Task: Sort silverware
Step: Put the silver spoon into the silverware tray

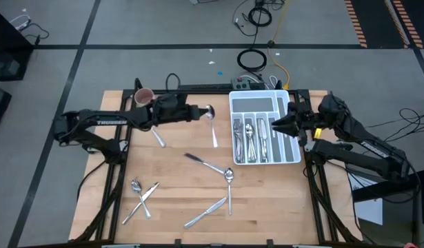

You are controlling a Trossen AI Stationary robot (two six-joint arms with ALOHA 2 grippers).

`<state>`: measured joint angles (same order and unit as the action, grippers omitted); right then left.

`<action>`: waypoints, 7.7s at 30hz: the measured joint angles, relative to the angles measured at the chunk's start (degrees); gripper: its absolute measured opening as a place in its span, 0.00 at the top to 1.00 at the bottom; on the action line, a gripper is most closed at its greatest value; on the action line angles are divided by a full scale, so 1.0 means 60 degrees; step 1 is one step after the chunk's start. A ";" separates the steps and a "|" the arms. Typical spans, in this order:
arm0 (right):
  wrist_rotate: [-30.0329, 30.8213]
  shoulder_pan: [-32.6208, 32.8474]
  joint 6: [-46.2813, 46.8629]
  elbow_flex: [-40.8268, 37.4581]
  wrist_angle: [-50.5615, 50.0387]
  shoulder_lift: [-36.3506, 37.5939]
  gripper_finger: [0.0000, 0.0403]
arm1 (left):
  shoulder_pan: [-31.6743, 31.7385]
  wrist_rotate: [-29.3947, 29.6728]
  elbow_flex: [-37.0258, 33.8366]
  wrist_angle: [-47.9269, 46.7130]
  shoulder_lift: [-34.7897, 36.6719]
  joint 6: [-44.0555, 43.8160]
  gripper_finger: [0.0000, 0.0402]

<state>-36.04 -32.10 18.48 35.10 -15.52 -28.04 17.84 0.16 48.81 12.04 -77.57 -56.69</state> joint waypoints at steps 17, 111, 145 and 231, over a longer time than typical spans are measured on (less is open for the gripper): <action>-0.0738 0.0000 0.0379 -0.0002 -0.0012 0.0996 0.74 | -0.0228 -0.0447 0.3745 0.0506 -0.4598 0.0572 1.00; -0.0790 0.0002 0.0273 0.0009 -0.0500 0.1007 0.74 | -0.0979 -0.0755 0.6561 -0.0804 -0.7699 0.2319 0.78; -0.0164 0.0002 0.0107 0.0009 -0.0529 0.1003 0.74 | -1.0354 0.2264 0.3739 -1.4411 -0.1806 -1.2810 0.78; 0.0311 0.0002 0.1060 0.0005 -0.0514 0.0984 0.74 | -1.1532 0.1466 -0.4038 -0.8183 0.1920 -1.0777 0.98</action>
<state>-34.17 -32.08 24.83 35.14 -18.61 -22.14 -51.35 8.96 24.59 -37.06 -66.05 -121.35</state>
